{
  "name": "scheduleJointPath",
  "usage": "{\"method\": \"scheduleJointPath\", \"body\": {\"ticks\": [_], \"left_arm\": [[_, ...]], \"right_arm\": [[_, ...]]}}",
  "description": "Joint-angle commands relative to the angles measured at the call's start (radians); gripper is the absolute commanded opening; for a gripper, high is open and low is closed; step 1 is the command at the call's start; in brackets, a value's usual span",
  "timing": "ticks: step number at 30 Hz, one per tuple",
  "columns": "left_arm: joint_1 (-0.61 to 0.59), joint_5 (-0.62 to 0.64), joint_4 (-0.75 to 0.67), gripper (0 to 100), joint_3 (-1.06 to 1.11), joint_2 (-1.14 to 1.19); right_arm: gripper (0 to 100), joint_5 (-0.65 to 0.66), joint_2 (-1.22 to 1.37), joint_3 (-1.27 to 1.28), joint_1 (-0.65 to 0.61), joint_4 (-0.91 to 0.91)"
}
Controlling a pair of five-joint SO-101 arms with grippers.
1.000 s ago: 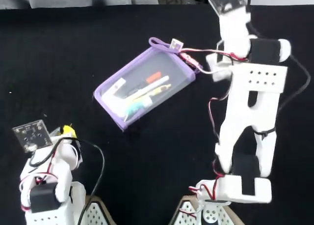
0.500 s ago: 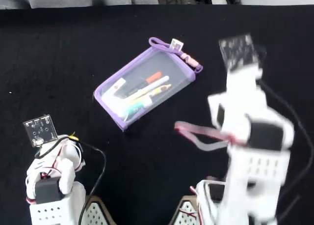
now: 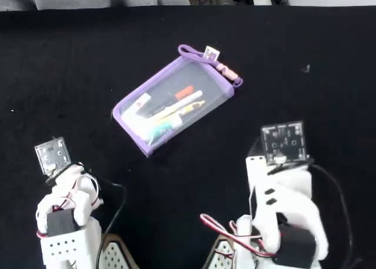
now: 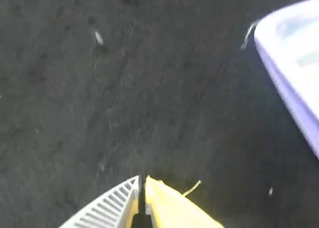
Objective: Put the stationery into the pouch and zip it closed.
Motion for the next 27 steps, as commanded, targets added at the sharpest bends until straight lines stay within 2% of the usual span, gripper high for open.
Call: {"method": "scheduleJointPath", "body": {"ticks": [1, 6, 16, 27], "left_arm": [[-0.007, -0.002, -0.018, 3, 0.048, 0.003], [-0.007, -0.002, -0.02, 3, 0.05, 0.008], [-0.005, -0.002, -0.02, 3, 0.05, 0.008], [-0.004, -0.002, -0.02, 3, 0.05, 0.008]], "right_arm": [[1.5, -0.003, -0.12, 0.157, 0.017, -0.048], [1.3, -0.011, -0.265, 0.32, 0.035, -0.071], [1.2, -0.009, -0.262, 0.647, 0.044, -0.072], [1.2, -0.003, -0.262, 0.676, 0.044, -0.072]]}}
